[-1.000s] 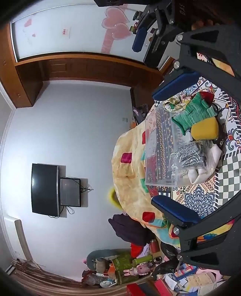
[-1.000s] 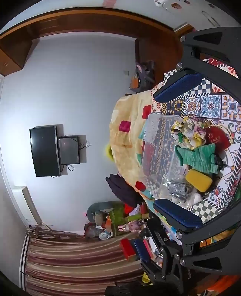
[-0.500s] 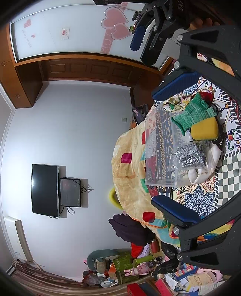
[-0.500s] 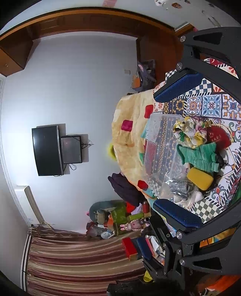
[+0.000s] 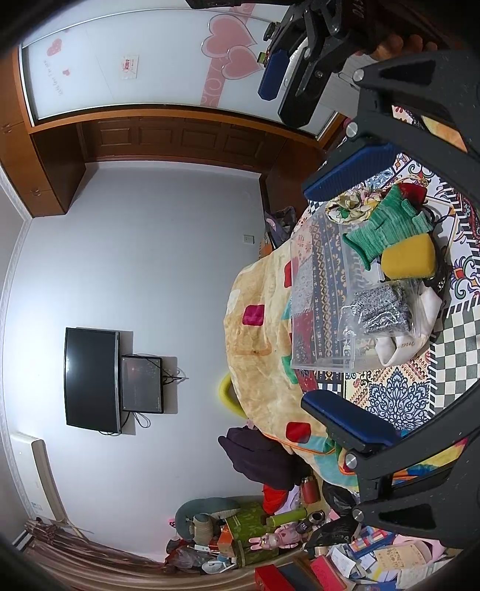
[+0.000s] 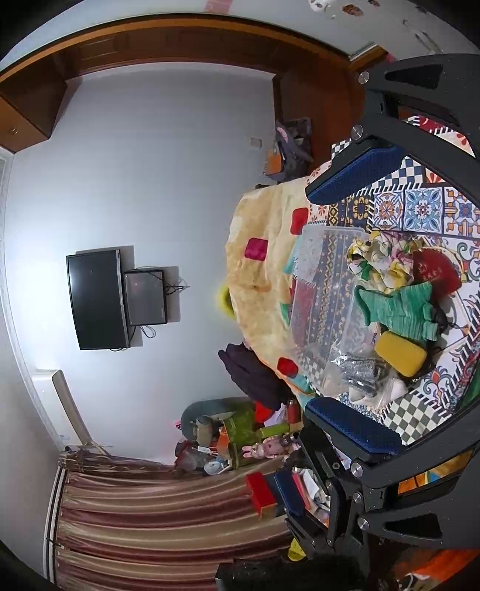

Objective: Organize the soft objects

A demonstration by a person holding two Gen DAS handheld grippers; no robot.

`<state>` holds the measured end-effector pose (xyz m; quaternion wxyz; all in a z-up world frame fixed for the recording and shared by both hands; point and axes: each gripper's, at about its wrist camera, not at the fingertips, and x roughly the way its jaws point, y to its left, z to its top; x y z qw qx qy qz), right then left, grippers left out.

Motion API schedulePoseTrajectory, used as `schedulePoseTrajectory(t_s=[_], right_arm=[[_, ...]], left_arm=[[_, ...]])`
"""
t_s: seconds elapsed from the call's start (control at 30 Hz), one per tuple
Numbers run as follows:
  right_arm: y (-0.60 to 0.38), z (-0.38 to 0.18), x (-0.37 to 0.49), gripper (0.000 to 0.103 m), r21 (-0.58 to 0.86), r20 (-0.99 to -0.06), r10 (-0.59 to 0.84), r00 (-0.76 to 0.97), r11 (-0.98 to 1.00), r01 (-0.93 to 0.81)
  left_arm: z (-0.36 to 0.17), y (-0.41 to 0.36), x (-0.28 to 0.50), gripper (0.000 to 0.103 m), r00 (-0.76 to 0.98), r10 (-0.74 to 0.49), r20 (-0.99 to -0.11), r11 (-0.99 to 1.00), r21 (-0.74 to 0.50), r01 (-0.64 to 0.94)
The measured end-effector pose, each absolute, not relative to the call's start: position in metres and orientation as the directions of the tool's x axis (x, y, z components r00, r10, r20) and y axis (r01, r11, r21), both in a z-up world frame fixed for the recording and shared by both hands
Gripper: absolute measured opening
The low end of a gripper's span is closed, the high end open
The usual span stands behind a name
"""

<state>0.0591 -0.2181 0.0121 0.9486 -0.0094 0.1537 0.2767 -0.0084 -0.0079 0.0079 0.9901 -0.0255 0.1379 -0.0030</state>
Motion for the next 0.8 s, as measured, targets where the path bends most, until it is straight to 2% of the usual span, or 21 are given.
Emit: schedulePoseTrajectory(t_s=[0.8], right_arm=[[-0.2183,0.0143,0.0576,0.103,0.073,-0.291,0.528,0.798,0.844,-0.532]], left_arm=[[0.0097,-0.0094,-0.0084,0.103,0.963,-0.012,-0.27,0.999,-0.05,-0.002]])
